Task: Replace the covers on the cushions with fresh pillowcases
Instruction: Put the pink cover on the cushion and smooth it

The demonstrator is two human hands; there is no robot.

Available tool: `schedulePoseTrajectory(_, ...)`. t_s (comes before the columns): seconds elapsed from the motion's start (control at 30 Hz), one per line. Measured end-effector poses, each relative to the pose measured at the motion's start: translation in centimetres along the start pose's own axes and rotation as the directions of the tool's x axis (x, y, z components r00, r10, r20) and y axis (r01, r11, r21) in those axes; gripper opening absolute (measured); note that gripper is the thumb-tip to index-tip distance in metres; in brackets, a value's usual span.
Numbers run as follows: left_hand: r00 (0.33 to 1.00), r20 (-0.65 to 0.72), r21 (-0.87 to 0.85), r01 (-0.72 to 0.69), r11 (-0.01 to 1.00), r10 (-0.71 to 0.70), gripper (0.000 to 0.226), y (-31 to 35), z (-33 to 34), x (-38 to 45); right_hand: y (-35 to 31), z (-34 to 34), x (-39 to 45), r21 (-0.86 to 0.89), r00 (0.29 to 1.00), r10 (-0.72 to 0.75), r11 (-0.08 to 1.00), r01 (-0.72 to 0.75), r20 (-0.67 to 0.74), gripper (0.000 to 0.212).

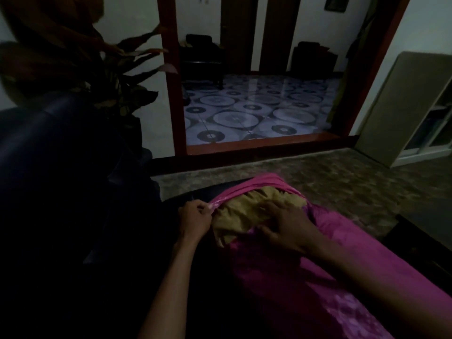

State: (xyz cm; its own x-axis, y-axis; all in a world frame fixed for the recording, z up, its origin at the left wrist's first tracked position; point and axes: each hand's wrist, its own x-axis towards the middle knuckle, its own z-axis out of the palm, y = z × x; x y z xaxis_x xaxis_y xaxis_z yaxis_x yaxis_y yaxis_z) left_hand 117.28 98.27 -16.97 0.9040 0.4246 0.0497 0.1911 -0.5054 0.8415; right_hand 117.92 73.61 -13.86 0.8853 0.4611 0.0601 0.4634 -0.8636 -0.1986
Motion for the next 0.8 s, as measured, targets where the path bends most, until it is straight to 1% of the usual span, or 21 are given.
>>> schedulePoseTrajectory(0.03,1.000,-0.017,-0.003,-0.011,1.000,0.011,0.012,0.1,-0.2,0.7,-0.9,0.2,0.9,-0.035,0.997,-0.078,0.996,0.079,0.003,0.084)
schedulePoseTrajectory(0.07,1.000,-0.020,-0.003,-0.022,1.000,0.022,0.012,0.3,-0.3,1.4,-1.7,0.7,1.9,-0.067,0.982,-0.190,0.980,0.188,-0.011,0.081)
schedulePoseTrajectory(0.1,1.000,-0.016,-0.001,-0.027,1.000,0.027,0.013,0.5,-0.4,1.9,-2.5,1.4,2.7,-0.090,0.955,-0.294,0.952,0.291,-0.025,0.074)
schedulePoseTrajectory(0.13,1.000,-0.003,-0.009,-0.024,1.000,0.024,0.013,0.5,-0.4,2.5,-3.3,2.1,3.6,-0.107,0.935,-0.355,0.930,0.351,-0.015,0.068)
schedulePoseTrajectory(0.17,1.000,0.007,-0.036,-0.016,0.999,0.017,0.014,0.4,-0.4,3.0,-3.9,2.9,4.4,-0.122,0.933,-0.357,0.925,0.359,0.043,0.066)
schedulePoseTrajectory(0.23,1.000,0.012,-0.148,0.025,0.989,-0.023,0.019,-0.3,-0.5,3.5,-4.2,4.8,5.3,-0.170,0.952,-0.262,0.943,0.288,0.160,0.068)
schedulePoseTrajectory(0.27,0.999,0.001,-0.227,0.041,0.973,-0.042,0.020,-0.3,-0.6,3.5,-4.2,5.6,5.4,-0.197,0.957,-0.229,0.945,0.262,0.176,0.067)
schedulePoseTrajectory(0.33,1.000,-0.012,-0.376,0.012,0.927,-0.018,0.022,0.8,-0.6,3.2,-4.3,6.5,5.7,-0.261,0.954,-0.193,0.932,0.251,0.230,0.059)
schedulePoseTrajectory(0.37,1.000,0.009,-0.412,-0.021,0.911,0.027,0.023,1.8,-0.3,2.6,-4.1,6.8,6.0,-0.306,0.954,-0.167,0.921,0.241,0.251,0.056)
schedulePoseTrajectory(0.43,0.985,0.085,-0.419,-0.099,0.903,0.147,0.024,4.1,0.6,1.4,-3.9,6.9,6.7,-0.344,0.977,-0.072,0.929,0.138,0.199,0.057)
schedulePoseTrajectory(0.47,0.979,0.112,-0.423,-0.110,0.899,0.172,0.022,4.5,1.0,1.0,-3.9,7.0,7.0,-0.338,0.981,-0.059,0.934,0.119,0.183,0.059)
schedulePoseTrajectory(0.5,0.978,0.114,-0.435,-0.106,0.894,0.172,0.022,4.6,1.0,0.6,-3.9,7.1,7.0,-0.314,0.977,-0.041,0.943,0.107,0.210,0.060)
schedulePoseTrajectory(0.57,0.986,0.058,-0.457,-0.115,0.882,0.158,0.025,4.3,0.4,1.0,-3.7,7.0,7.0,-0.277,0.968,-0.023,0.956,0.094,0.250,0.062)
schedulePoseTrajectory(0.63,0.991,0.030,-0.421,-0.107,0.901,0.132,0.026,3.3,-0.5,1.8,-4.1,7.1,6.8,-0.278,0.958,-0.088,0.946,0.167,0.274,0.069)
schedulePoseTrajectory(0.67,0.992,0.029,-0.383,-0.102,0.918,0.123,0.026,2.9,-0.8,2.1,-4.5,7.1,6.5,-0.267,0.967,-0.121,0.947,0.180,0.223,0.070)
schedulePoseTrajectory(0.73,0.995,0.042,-0.305,-0.074,0.950,0.091,0.024,2.0,-0.6,2.4,-5.2,6.6,6.1,-0.232,0.981,-0.162,0.956,0.182,0.104,0.064)
schedulePoseTrajectory(0.8,0.997,0.041,-0.296,-0.048,0.954,0.063,0.022,1.1,-0.2,2.3,-5.7,6.1,6.4,-0.202,0.979,-0.198,0.958,0.203,0.041,0.058)
